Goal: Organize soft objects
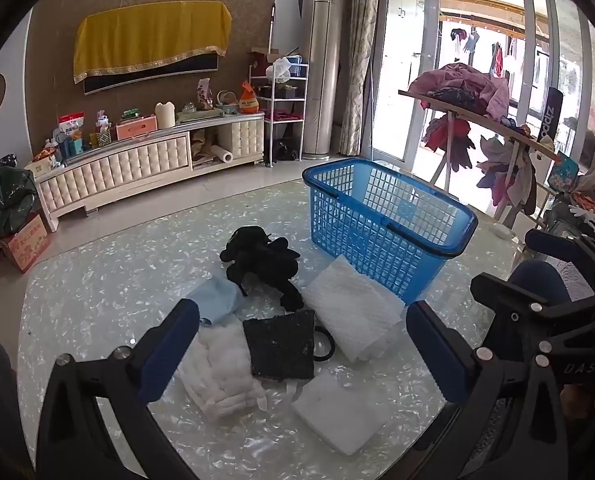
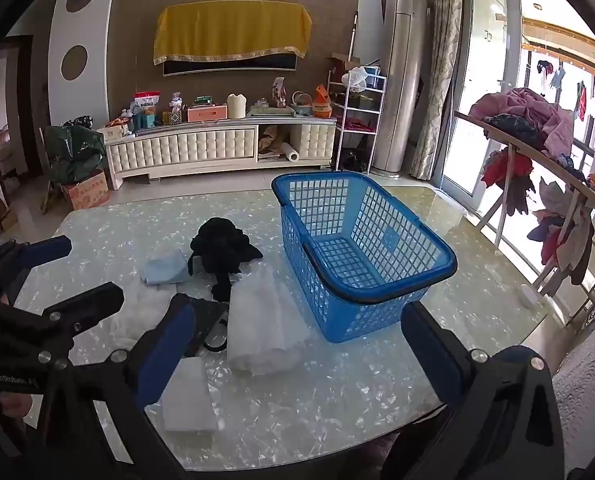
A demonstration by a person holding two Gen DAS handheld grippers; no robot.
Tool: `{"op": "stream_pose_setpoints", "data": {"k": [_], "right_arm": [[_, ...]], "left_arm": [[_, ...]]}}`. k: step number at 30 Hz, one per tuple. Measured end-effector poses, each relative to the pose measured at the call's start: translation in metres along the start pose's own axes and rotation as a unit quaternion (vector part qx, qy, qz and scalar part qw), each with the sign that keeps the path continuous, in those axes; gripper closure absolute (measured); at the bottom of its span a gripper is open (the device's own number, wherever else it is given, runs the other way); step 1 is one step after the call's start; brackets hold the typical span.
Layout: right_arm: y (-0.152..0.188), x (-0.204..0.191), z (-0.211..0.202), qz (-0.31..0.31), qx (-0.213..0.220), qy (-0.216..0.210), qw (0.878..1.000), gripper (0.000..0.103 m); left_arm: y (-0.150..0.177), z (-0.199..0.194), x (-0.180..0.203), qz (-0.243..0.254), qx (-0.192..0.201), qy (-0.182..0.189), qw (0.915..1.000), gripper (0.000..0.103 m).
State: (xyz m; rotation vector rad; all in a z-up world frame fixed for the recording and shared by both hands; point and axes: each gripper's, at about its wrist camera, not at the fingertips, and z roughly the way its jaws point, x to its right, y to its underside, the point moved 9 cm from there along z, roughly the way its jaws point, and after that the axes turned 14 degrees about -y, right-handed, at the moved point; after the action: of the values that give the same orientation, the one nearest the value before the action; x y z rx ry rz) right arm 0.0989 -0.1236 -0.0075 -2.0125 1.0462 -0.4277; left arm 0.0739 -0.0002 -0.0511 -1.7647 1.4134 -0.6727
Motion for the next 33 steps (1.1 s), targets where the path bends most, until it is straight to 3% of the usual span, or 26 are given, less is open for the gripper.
{"op": "stream_pose_setpoints", "data": {"k": [33], "right_arm": [[0.0019, 0.0031, 0.0004, 0.005, -0.006, -0.004, 1.000, 0.000]], "left_arm": [[-0.0013, -0.0003, 0.0031, 0.010, 0.000, 0.005, 0.9999, 0.000]]}}
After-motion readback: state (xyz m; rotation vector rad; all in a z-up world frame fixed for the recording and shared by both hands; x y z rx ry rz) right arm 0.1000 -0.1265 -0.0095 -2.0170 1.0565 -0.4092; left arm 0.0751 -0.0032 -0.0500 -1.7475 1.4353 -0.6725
